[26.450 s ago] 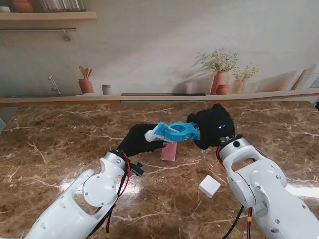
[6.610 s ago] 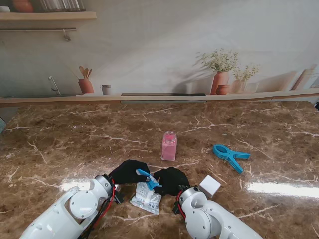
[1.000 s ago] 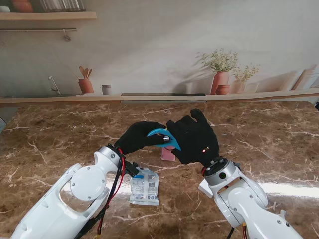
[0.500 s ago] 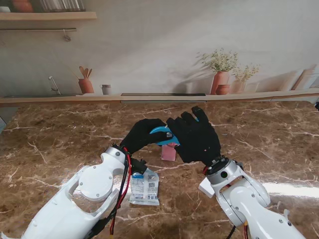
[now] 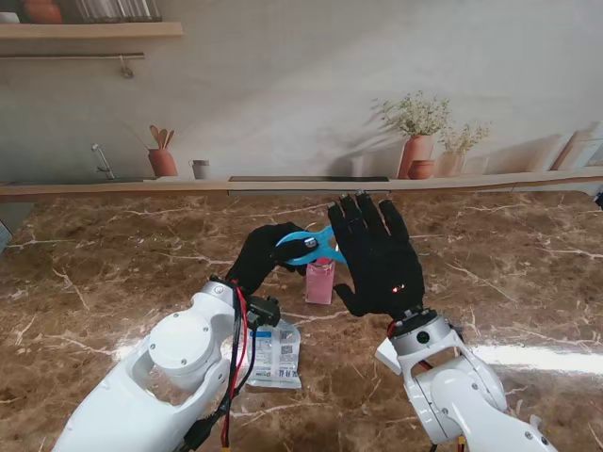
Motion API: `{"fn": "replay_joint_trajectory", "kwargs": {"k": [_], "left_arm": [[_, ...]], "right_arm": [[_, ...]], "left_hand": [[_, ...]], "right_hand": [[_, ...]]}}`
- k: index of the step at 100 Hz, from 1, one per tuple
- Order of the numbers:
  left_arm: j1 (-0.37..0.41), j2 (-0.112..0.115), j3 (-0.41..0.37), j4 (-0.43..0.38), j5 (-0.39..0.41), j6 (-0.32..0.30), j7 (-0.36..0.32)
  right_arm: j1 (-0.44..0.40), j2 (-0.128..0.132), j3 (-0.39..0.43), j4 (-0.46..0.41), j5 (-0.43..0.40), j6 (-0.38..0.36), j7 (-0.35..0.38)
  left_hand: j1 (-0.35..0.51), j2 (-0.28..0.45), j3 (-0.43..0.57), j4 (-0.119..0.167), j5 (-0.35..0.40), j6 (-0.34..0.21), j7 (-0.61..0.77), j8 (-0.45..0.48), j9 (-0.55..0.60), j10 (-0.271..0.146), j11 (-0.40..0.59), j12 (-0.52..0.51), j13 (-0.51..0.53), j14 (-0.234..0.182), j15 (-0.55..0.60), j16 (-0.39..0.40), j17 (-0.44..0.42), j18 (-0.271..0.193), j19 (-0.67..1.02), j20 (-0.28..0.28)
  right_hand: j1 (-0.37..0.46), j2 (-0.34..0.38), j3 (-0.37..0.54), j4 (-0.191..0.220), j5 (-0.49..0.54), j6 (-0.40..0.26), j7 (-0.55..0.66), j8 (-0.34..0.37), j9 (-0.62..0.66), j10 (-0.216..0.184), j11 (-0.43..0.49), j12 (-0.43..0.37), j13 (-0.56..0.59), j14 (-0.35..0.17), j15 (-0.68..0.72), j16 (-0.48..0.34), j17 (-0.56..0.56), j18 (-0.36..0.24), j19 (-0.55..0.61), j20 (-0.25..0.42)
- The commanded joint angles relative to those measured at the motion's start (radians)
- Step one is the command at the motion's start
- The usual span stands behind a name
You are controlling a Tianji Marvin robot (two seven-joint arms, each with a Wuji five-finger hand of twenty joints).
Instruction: Fill the seasoning bottle
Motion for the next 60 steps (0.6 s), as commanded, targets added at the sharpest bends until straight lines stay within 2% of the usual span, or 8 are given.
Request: {"fn": "replay_joint_trajectory", "kwargs": {"k": [1,17,29,39,45,47,53,60], "left_arm": [[0.008,-0.002,-0.002,-0.007,0.017,0.005,-0.014],[0.021,0.005,-0.014,-0.020,-0.009,0.009,-0.042],[0.030,0.012,-0.025,-0.029,-0.041,0.011,-0.075],[0.037,0.015,-0.031,-0.034,-0.069,0.015,-0.093],[0.040,0.017,-0.034,-0.037,-0.077,0.015,-0.098],[0.041,0.017,-0.034,-0.038,-0.077,0.016,-0.099],[0.041,0.019,-0.036,-0.036,-0.080,0.013,-0.109],[0.044,0.020,-0.039,-0.040,-0.096,0.015,-0.117]], "right_arm": [[0.000,-0.009,-0.012,0.018,0.003,0.019,0.003],[0.023,-0.009,-0.035,0.037,-0.024,0.069,-0.008],[0.048,-0.007,-0.053,0.057,-0.054,0.106,-0.022],[0.065,-0.006,-0.064,0.073,-0.072,0.136,-0.033],[0.071,-0.006,-0.068,0.082,-0.080,0.152,-0.042],[0.073,-0.006,-0.069,0.084,-0.082,0.155,-0.045],[0.077,-0.005,-0.070,0.089,-0.087,0.161,-0.053],[0.080,-0.004,-0.070,0.095,-0.089,0.164,-0.068]], "left_hand": [[0.170,0.081,0.222,0.056,0.046,-0.200,0.169,0.037,0.051,-0.001,0.022,0.015,0.041,0.030,0.049,0.008,0.009,0.000,0.072,0.026],[0.171,0.076,0.223,0.057,0.046,-0.198,0.173,0.041,0.054,-0.001,0.028,0.016,0.045,0.030,0.054,0.007,0.012,-0.002,0.075,0.027],[0.171,0.075,0.225,0.058,0.047,-0.196,0.173,0.042,0.056,0.000,0.034,0.018,0.044,0.030,0.056,0.006,0.010,-0.002,0.076,0.028],[0.172,0.078,0.225,0.059,0.047,-0.192,0.174,0.045,0.055,0.004,0.037,0.018,0.043,0.035,0.058,0.007,0.007,0.001,0.075,0.028],[0.174,0.077,0.225,0.059,0.047,-0.190,0.173,0.046,0.053,0.005,0.039,0.019,0.041,0.035,0.059,0.007,0.007,0.001,0.075,0.029],[0.174,0.076,0.224,0.059,0.047,-0.190,0.173,0.047,0.054,0.005,0.039,0.019,0.042,0.036,0.060,0.007,0.007,0.001,0.075,0.029],[0.172,0.081,0.222,0.059,0.044,-0.194,0.170,0.048,0.051,0.003,0.039,0.018,0.039,0.032,0.060,0.007,0.004,-0.002,0.074,0.030],[0.176,0.082,0.221,0.061,0.046,-0.188,0.168,0.050,0.049,0.007,0.039,0.018,0.035,0.038,0.059,0.008,-0.001,-0.002,0.072,0.030]], "right_hand": [[-0.045,0.002,-0.004,0.028,-0.058,0.046,-0.020,-0.004,-0.053,0.044,-0.025,-0.029,-0.053,0.024,-0.025,-0.030,-0.023,-0.004,-0.033,-0.022],[-0.005,-0.006,-0.015,0.033,-0.098,0.017,-0.011,0.026,-0.091,0.029,-0.003,-0.052,-0.080,0.006,-0.024,-0.046,-0.029,-0.012,-0.032,-0.020],[0.042,-0.025,-0.015,0.038,-0.068,-0.016,0.010,0.045,-0.052,0.004,0.041,-0.041,-0.044,-0.003,0.003,-0.038,-0.007,-0.008,-0.015,-0.011],[0.120,-0.007,-0.044,0.053,0.023,-0.053,0.057,0.050,0.046,-0.027,0.115,-0.004,0.022,-0.001,0.046,-0.014,0.018,0.002,0.015,0.001],[0.173,0.092,-0.123,0.090,0.068,-0.067,0.086,0.040,0.103,-0.044,0.154,0.034,0.060,-0.001,0.077,0.014,0.025,0.009,0.035,0.006],[0.190,0.104,-0.134,0.098,0.083,-0.074,0.094,0.039,0.119,-0.050,0.163,0.041,0.069,-0.002,0.085,0.020,0.028,0.010,0.041,0.008],[0.224,0.108,-0.131,0.116,0.138,-0.101,0.128,0.044,0.184,-0.071,0.198,0.069,0.105,-0.008,0.115,0.040,0.043,0.012,0.066,0.018],[0.231,0.100,-0.088,0.115,0.186,-0.138,0.173,0.058,0.250,-0.096,0.228,0.102,0.135,-0.015,0.134,0.052,0.057,0.013,0.084,0.020]]}}
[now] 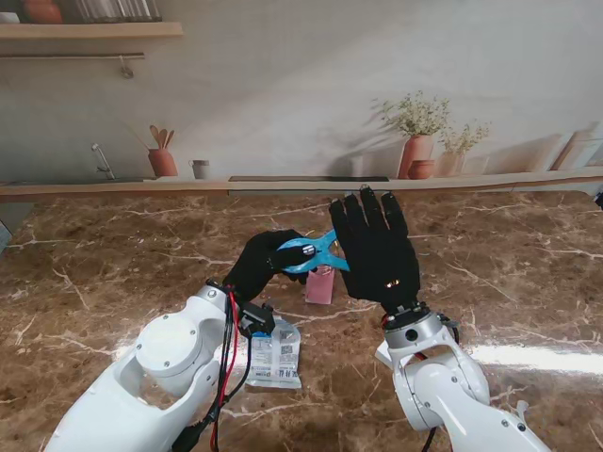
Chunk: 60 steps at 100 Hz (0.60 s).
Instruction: Fill the seasoning bottle
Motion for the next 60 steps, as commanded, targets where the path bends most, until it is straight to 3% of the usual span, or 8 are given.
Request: {"fn": "replay_joint_trajectory", "kwargs": {"k": [1,19,46,53,60], "left_arm": [[0.008,0.003,-0.001,-0.008,-0.016,0.004,-0.010],[0.011,0.006,-0.005,-0.009,-0.023,0.001,-0.022],[0.013,0.010,-0.008,-0.007,-0.018,0.002,-0.034],[0.014,0.010,-0.009,-0.007,-0.022,0.000,-0.037],[0.015,0.011,-0.009,-0.007,-0.022,-0.002,-0.039]], "right_arm": [[0.000,0.001,0.002,0.012,-0.001,0.007,-0.002],[0.012,0.002,0.001,0.028,0.005,0.011,-0.051],[0.036,0.003,-0.006,0.056,0.016,0.019,-0.119],[0.040,0.002,-0.008,0.060,0.021,0.023,-0.127],[0.042,0.002,-0.007,0.062,0.022,0.025,-0.129]], "left_hand": [[0.160,0.083,0.209,0.061,0.046,-0.215,0.155,0.049,0.048,-0.012,0.025,0.017,0.034,0.035,0.046,0.008,-0.002,-0.004,0.063,0.029],[0.164,0.087,0.204,0.064,0.046,-0.217,0.151,0.055,0.045,-0.013,0.027,0.019,0.028,0.037,0.047,0.008,-0.008,-0.007,0.059,0.031],[0.163,0.088,0.200,0.064,0.046,-0.223,0.146,0.060,0.043,-0.018,0.028,0.020,0.026,0.030,0.047,0.008,-0.008,-0.011,0.058,0.033],[0.161,0.088,0.199,0.064,0.045,-0.223,0.144,0.059,0.042,-0.018,0.027,0.019,0.025,0.029,0.046,0.007,-0.010,-0.013,0.056,0.033],[0.161,0.085,0.199,0.064,0.046,-0.224,0.139,0.055,0.040,-0.019,0.022,0.015,0.023,0.028,0.043,0.005,-0.011,-0.014,0.055,0.032]], "right_hand": [[0.040,0.004,0.039,0.030,0.047,-0.032,0.049,0.026,0.070,-0.012,0.044,0.044,0.038,-0.017,0.013,0.018,0.012,0.019,0.033,0.020],[0.057,0.000,0.108,0.027,0.171,-0.114,0.163,0.095,0.242,-0.067,0.129,0.128,0.198,-0.052,0.093,0.054,0.065,0.018,0.080,0.011],[0.095,-0.009,0.148,0.013,0.299,-0.229,0.351,0.271,0.410,-0.135,0.270,0.256,0.422,-0.055,0.139,0.081,0.213,0.028,0.214,-0.013],[0.117,-0.032,0.126,-0.048,0.302,-0.256,0.408,0.298,0.433,-0.147,0.318,0.301,0.476,-0.059,0.173,0.113,0.250,0.032,0.256,-0.020],[0.134,-0.062,0.103,-0.090,0.302,-0.295,0.489,0.320,0.456,-0.172,0.393,0.437,0.537,-0.076,0.260,0.174,0.294,0.038,0.317,-0.011]]}}
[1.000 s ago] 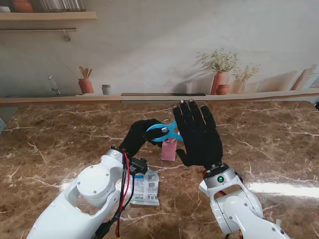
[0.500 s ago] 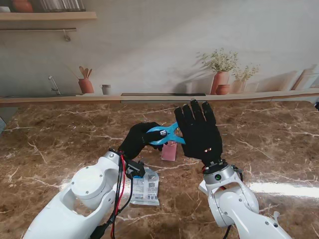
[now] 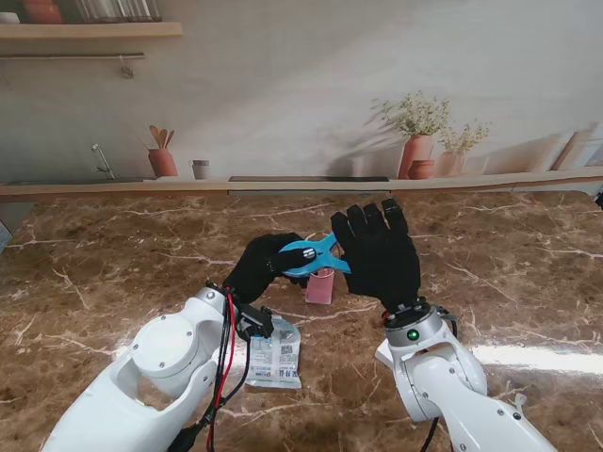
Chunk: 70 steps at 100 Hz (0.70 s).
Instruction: Fill the seasoning bottle
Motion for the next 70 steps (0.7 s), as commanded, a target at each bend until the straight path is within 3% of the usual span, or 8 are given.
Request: {"fn": "replay_joint_trajectory", "kwargs": {"k": [1,19,33,44,50,56,62,70], "left_arm": [[0.007,0.005,-0.001,-0.002,0.000,-0.002,-0.005],[0.008,0.009,-0.001,0.004,0.001,-0.010,-0.022],[0.005,0.012,0.002,0.011,0.012,-0.023,-0.032],[0.003,0.016,0.001,0.016,0.028,-0.033,-0.041],[0.002,0.018,-0.001,0.020,0.038,-0.043,-0.044],[0.003,0.020,-0.006,0.022,0.044,-0.053,-0.050],[0.004,0.023,-0.013,0.025,0.054,-0.062,-0.054],[0.007,0.026,-0.026,0.025,0.081,-0.065,-0.053]], "right_arm": [[0.000,0.000,0.007,0.009,0.007,0.012,0.013],[0.014,-0.002,0.003,0.026,0.024,0.013,-0.017],[0.024,-0.004,-0.001,0.040,0.042,0.011,-0.049],[0.028,-0.003,0.001,0.047,0.049,-0.001,-0.066],[0.030,-0.002,0.004,0.051,0.054,-0.011,-0.074],[0.028,-0.002,0.008,0.051,0.054,-0.018,-0.075],[0.028,-0.002,0.012,0.054,0.057,-0.025,-0.082],[0.028,-0.002,0.015,0.060,0.063,-0.029,-0.095]], "left_hand": [[0.148,0.082,0.188,0.064,0.047,-0.248,0.138,0.041,0.040,-0.035,0.015,0.005,0.022,0.022,0.041,0.005,-0.011,-0.015,0.055,0.025],[0.146,0.084,0.180,0.063,0.044,-0.246,0.124,0.029,0.034,-0.037,0.003,-0.001,0.013,0.020,0.029,-0.001,-0.017,-0.019,0.045,0.021],[0.126,0.063,0.166,0.071,0.037,-0.242,0.094,-0.013,0.018,-0.036,-0.031,-0.020,-0.010,0.010,-0.003,-0.012,-0.031,-0.028,0.020,0.010],[0.027,0.058,0.131,0.130,0.008,-0.234,0.058,-0.032,-0.033,-0.036,-0.049,-0.036,-0.051,0.007,-0.044,-0.018,-0.061,-0.036,-0.019,0.000],[-0.009,0.046,0.007,0.162,-0.010,-0.226,0.017,-0.021,-0.091,-0.037,-0.016,-0.137,-0.083,0.007,-0.080,-0.020,-0.087,-0.038,-0.054,0.000],[-0.034,0.036,-0.116,0.173,-0.031,-0.218,-0.030,-0.020,-0.136,-0.037,-0.020,-0.187,-0.125,0.007,-0.125,-0.033,-0.119,-0.044,-0.102,-0.011],[-0.105,0.072,-0.172,0.197,-0.032,-0.191,-0.126,-0.005,-0.178,-0.036,-0.043,-0.203,-0.166,0.007,-0.169,-0.051,-0.147,-0.049,-0.150,-0.028],[-0.188,0.139,-0.260,0.249,-0.041,-0.166,-0.212,0.022,-0.223,-0.037,-0.061,-0.211,-0.208,0.011,-0.200,-0.058,-0.176,-0.047,-0.189,-0.037]], "right_hand": [[0.122,0.030,0.040,-0.058,0.048,-0.088,0.123,0.034,0.168,-0.093,0.232,0.118,0.057,-0.015,0.071,0.065,0.035,0.030,0.060,-0.009],[0.161,-0.024,-0.023,-0.109,0.101,-0.236,0.330,0.135,0.254,-0.162,0.389,0.280,0.124,-0.046,0.289,0.181,0.106,0.042,0.192,0.037],[0.165,-0.088,-0.027,-0.126,0.273,-0.327,0.409,0.250,0.371,-0.201,0.514,0.366,0.208,-0.072,0.484,0.299,0.176,0.055,0.326,0.101],[0.137,-0.142,0.017,-0.129,0.407,-0.356,0.470,0.293,0.474,-0.206,0.586,0.390,0.288,-0.082,0.613,0.380,0.237,0.068,0.417,0.149],[0.115,-0.164,0.044,-0.115,0.453,-0.360,0.510,0.304,0.519,-0.205,0.619,0.410,0.325,-0.084,0.671,0.415,0.265,0.076,0.455,0.167],[0.097,-0.180,0.067,-0.088,0.491,-0.364,0.548,0.321,0.557,-0.204,0.645,0.430,0.355,-0.085,0.712,0.441,0.287,0.078,0.479,0.176],[0.079,-0.193,0.092,-0.028,0.527,-0.370,0.590,0.360,0.591,-0.204,0.668,0.451,0.385,-0.086,0.748,0.464,0.308,0.081,0.501,0.183],[0.085,-0.204,0.092,-0.016,0.567,-0.376,0.617,0.400,0.626,-0.202,0.694,0.470,0.413,-0.087,0.785,0.486,0.326,0.083,0.523,0.189]]}}
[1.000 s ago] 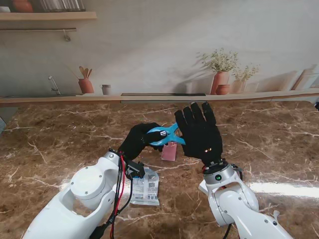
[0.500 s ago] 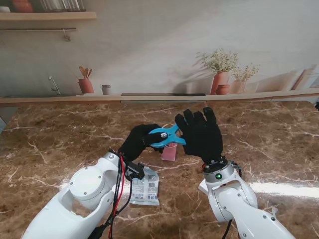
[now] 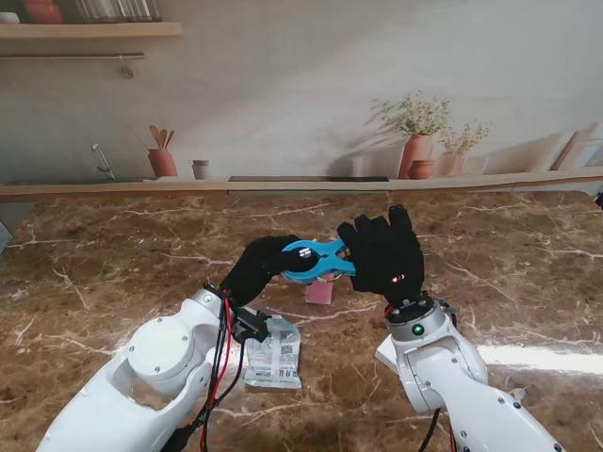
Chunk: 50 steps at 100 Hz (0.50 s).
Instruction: Fill the seasoning bottle
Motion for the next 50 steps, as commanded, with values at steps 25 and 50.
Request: {"fn": "replay_joint_trajectory", "kwargs": {"k": [25,50], "left_arm": [[0.038,0.005,-0.085,-0.023,0.118,0.024,0.077],[0.045,0.020,-0.144,-0.050,0.397,0.170,0.106]], "right_arm": [[-0.015,0.005,0.025,0.029,0.007,-0.002,-0.012],[-0.023,0.009,0.019,0.058,0.011,-0.005,-0.017]], "left_hand": [[0.027,0.226,-0.495,0.102,-0.015,-0.137,-0.122,0.058,-0.106,-0.028,-0.033,-0.017,-0.089,0.020,-0.055,-0.011,-0.057,0.000,-0.074,-0.013],[0.151,0.204,-0.449,0.085,0.032,-0.172,-0.027,0.104,-0.043,-0.026,0.014,0.013,-0.027,0.033,0.021,0.013,0.006,0.036,0.016,0.003]], "right_hand": [[0.093,0.019,0.053,0.045,0.265,-0.204,0.502,0.223,0.280,-0.147,0.690,0.176,0.066,-0.026,0.068,0.059,0.024,0.028,0.060,0.035],[0.093,0.025,0.052,0.046,0.266,-0.204,0.498,0.233,0.280,-0.147,0.688,0.180,0.058,-0.027,0.063,0.064,0.016,0.025,0.050,0.032]]}}
